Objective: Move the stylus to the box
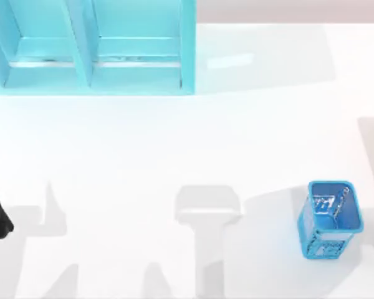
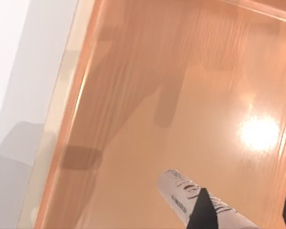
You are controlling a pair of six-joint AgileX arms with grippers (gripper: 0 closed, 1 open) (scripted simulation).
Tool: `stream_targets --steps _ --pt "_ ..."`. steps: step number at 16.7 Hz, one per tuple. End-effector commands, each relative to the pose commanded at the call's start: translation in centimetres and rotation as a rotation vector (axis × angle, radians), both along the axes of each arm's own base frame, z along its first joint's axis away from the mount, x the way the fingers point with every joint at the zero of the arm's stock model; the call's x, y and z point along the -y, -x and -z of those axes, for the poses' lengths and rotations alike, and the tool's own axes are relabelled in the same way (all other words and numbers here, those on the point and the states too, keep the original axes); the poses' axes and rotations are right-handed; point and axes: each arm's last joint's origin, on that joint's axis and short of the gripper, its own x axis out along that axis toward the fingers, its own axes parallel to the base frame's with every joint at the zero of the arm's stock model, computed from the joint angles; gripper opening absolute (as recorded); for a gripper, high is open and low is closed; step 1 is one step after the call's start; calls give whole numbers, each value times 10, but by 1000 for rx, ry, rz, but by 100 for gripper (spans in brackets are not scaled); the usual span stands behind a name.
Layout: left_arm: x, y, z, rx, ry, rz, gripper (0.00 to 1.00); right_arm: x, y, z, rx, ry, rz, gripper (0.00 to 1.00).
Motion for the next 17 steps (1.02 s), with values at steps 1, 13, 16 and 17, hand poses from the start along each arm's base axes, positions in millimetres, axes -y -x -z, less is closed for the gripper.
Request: stream_targets --steps 1,13,16,17 --pt "0 0 0 0 0 0 100 0 0 0 1 -1 1 0" --pt "0 0 0 0 0 0 100 0 0 0 1 -1 1 68" --pt "0 0 0 0 0 0 100 0 0 0 1 -1 1 90" --pt "0 0 0 0 0 0 100 0 0 0 1 -1 1 98"
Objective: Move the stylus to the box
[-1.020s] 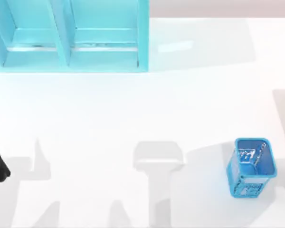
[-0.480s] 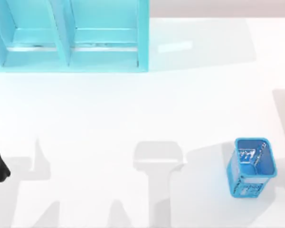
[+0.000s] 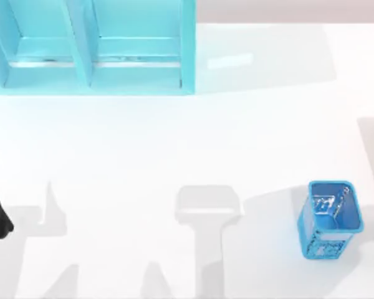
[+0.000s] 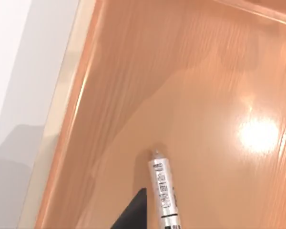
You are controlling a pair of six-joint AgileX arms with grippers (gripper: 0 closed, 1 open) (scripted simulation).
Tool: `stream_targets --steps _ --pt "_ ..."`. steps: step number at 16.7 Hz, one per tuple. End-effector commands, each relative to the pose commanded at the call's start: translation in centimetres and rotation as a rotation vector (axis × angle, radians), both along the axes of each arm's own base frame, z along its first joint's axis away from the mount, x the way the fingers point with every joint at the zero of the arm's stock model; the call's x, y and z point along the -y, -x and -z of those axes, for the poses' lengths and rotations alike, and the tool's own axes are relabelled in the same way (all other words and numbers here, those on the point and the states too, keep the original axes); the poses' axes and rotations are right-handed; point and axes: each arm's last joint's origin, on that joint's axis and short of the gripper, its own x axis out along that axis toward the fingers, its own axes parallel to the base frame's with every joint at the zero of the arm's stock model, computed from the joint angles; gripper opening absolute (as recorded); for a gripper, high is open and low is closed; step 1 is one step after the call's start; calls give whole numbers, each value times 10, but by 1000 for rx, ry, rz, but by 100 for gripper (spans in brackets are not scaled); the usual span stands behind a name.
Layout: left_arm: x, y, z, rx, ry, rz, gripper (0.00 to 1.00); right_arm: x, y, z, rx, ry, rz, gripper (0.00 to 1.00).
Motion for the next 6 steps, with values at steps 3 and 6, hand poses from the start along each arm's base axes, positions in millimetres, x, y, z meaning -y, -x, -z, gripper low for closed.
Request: stream_targets --steps 3,6 --pt "0 0 0 0 0 0 100 0 0 0 0 0 0 100" --pt "0 0 0 0 0 0 100 0 0 0 0 0 0 100"
